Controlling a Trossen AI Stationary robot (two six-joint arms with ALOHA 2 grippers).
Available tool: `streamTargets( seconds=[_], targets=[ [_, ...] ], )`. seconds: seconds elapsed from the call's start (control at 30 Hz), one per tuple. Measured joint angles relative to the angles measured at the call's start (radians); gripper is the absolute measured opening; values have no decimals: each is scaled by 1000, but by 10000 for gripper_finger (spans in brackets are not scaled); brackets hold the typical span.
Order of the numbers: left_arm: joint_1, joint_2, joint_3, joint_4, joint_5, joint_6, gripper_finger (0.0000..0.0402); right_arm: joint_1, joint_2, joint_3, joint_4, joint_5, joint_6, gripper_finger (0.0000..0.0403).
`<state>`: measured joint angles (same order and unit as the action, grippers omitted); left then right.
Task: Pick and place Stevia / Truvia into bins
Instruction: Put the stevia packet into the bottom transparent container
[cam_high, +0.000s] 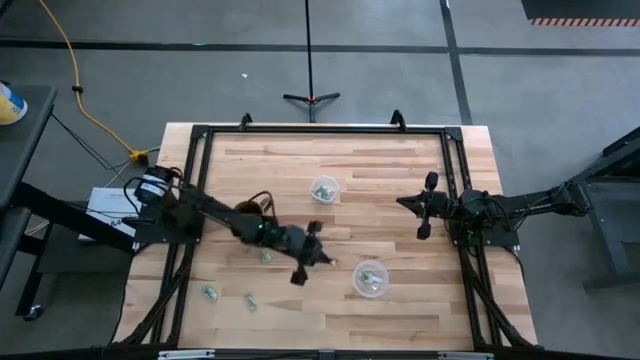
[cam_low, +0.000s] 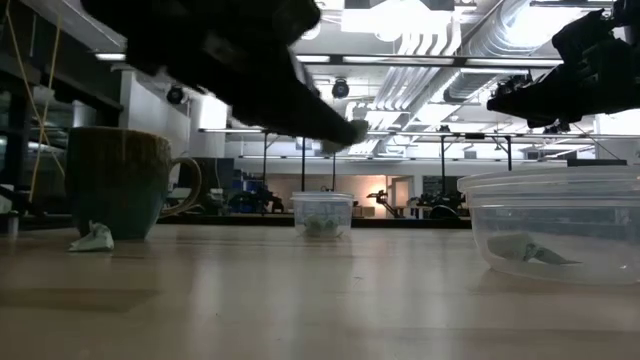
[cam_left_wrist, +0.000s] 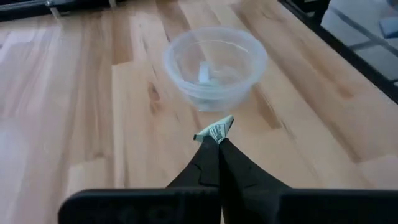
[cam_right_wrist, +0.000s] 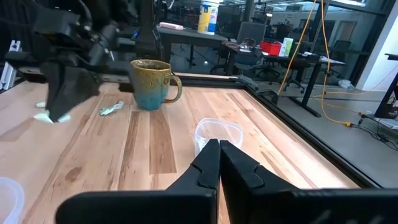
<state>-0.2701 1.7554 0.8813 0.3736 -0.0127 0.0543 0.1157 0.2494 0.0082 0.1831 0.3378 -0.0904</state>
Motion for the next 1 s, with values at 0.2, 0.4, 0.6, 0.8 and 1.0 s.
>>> streamTargets(
  seconds=[0.2, 0.4, 0.6, 0.8, 1.0],
  targets=[
    [44, 55, 115, 45, 109, 86, 28, 0, -1, 0, 0, 0, -19, 3],
    [41, 149, 258, 37, 164, 159, 42, 0, -2, 0, -2, 0, -23, 5],
    [63, 243, 360, 38, 243, 160, 30, 0, -2, 0, -2, 0, -23, 4],
    [62, 308, 428, 41, 355, 150, 58, 0, -1, 0, -6, 0, -49, 2],
    [63, 361, 478, 42, 373, 147, 54, 0, -1, 0, -3, 24, -49, 3]
  ],
)
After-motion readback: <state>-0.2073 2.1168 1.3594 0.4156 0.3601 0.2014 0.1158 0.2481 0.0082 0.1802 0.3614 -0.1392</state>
